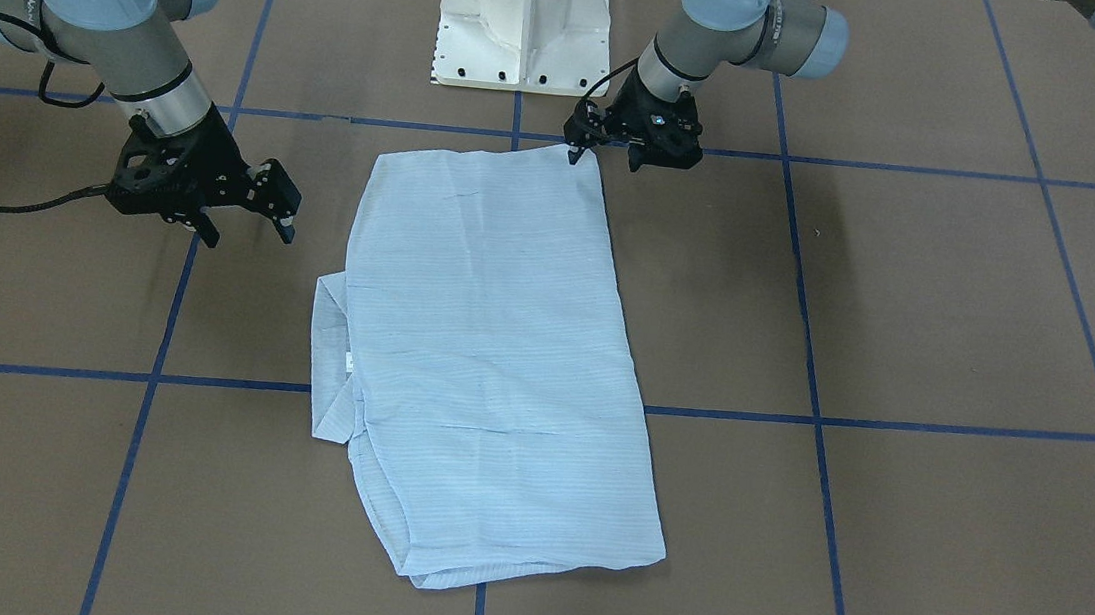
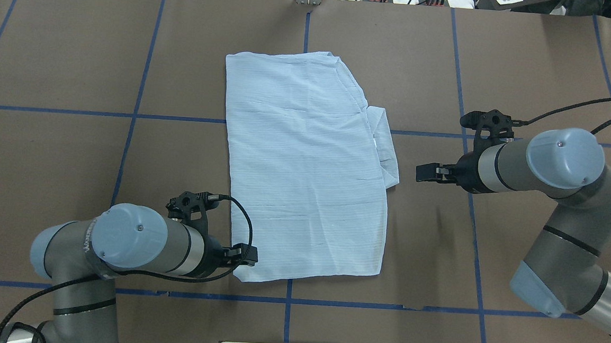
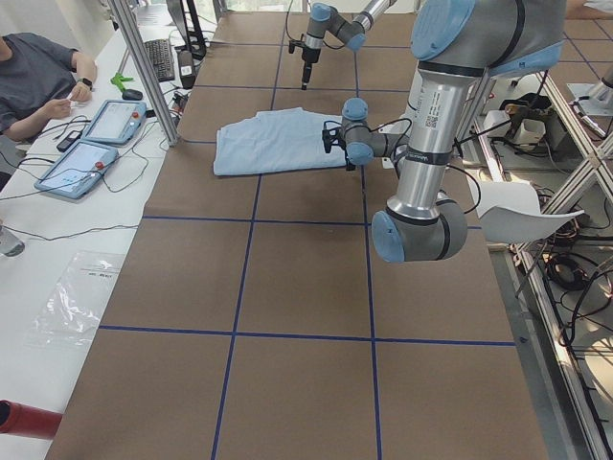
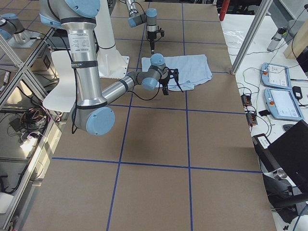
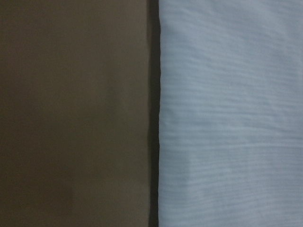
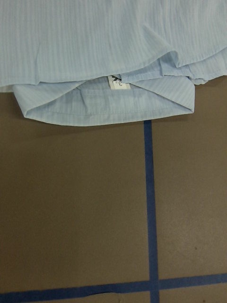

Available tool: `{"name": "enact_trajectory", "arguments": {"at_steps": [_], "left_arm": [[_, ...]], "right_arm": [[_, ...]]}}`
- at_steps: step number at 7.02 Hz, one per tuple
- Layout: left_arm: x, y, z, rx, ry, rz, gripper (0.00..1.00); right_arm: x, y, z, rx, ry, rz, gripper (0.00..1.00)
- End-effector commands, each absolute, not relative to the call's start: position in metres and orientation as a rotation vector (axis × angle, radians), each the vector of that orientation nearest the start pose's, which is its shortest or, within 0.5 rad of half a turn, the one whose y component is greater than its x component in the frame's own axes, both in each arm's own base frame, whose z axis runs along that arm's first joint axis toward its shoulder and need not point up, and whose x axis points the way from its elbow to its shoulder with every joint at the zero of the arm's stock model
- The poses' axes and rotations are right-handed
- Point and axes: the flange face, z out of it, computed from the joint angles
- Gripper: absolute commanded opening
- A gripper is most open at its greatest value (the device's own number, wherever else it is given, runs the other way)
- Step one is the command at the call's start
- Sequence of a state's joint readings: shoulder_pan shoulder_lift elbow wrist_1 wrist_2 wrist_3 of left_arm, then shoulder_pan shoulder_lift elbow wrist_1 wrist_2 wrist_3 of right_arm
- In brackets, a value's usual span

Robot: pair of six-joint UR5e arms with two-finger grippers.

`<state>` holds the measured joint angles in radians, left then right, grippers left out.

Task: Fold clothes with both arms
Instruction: 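Lower the right gripper to the shirt's near corner beside the left gripper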

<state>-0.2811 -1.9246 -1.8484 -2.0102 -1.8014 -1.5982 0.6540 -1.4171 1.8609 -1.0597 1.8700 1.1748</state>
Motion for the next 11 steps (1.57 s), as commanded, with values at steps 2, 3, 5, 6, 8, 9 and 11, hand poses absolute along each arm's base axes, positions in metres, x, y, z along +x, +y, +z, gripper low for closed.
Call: {"name": "enact_trajectory", "arguments": {"at_steps": [2,3,5,6,8,9,11], "left_arm": [[0.5554,-0.2588,0.2818,-0.084,1.088,-0.144,0.64],[0.5557,-0.2598,0.2781,-0.082,1.094,-0.145,0.64],[0.5569,-0.2616,0.2783,-0.077,1.092,-0.148,0.64],[0.5571,-0.2633,0.2792,-0.062,1.090,-0.157,0.64],[0.5567,-0.2643,0.2792,-0.059,1.090,-0.159,0.63],[0.5596,-0.2641,0.2833,-0.062,1.081,-0.159,0.61],[0.5626,-0.2639,0.2865,-0.064,1.073,-0.159,0.60]], "right_arm": [[-0.3776,-0.4199,0.3895,0.233,-0.955,0.092,1.00],[-0.3784,-0.4196,0.3902,0.232,-0.954,0.093,1.00],[-0.3785,-0.4195,0.3902,0.231,-0.954,0.093,1.00],[-0.3787,-0.4198,0.3910,0.231,-0.952,0.094,1.00],[-0.3789,-0.4200,0.3917,0.230,-0.951,0.094,1.00],[-0.3795,-0.4194,0.3917,0.230,-0.951,0.092,1.00],[-0.3797,-0.4184,0.3919,0.229,-0.951,0.091,1.00]]}}
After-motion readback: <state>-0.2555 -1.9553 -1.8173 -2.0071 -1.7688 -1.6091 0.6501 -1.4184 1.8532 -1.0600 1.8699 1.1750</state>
